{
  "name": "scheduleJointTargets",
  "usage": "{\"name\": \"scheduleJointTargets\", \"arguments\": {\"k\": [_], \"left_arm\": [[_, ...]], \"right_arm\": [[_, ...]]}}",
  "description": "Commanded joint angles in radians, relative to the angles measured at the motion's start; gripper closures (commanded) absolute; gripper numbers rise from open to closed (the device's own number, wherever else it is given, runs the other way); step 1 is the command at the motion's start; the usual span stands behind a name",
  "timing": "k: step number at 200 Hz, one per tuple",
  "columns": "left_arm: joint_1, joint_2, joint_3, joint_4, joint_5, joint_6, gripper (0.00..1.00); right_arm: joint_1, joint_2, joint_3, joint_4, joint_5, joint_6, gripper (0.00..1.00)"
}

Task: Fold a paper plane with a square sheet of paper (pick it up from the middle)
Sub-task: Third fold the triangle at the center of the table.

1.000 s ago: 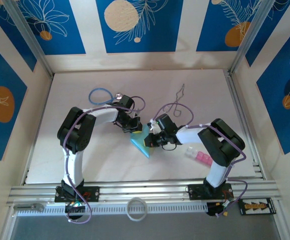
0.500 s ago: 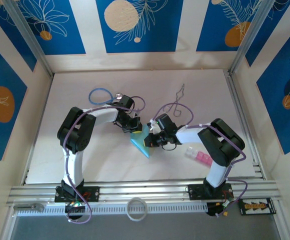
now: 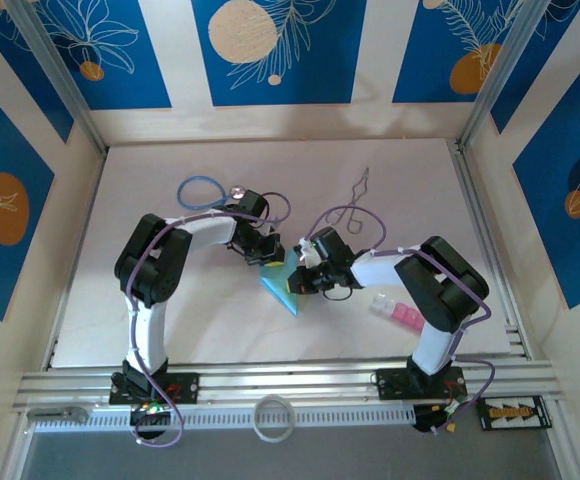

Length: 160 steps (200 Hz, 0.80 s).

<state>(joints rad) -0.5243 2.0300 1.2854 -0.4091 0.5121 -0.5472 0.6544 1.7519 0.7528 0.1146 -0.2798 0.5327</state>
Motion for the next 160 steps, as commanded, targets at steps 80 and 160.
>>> {"name": "scheduleJointTargets", "arguments": {"k": [80, 160], "left_arm": [[0.003, -0.237, -0.103, 0.034, -0.217, -0.069, 0.66], [-0.027, -0.500, -0.510, 0.482, -0.003, -0.420, 1.00]], "right_arm": [[0.008, 0.023, 0.014, -0.042, 0.014, -0.001, 1.00], [0.009, 0.015, 0.007, -0.048, 0.043, 0.032, 1.00]]}}
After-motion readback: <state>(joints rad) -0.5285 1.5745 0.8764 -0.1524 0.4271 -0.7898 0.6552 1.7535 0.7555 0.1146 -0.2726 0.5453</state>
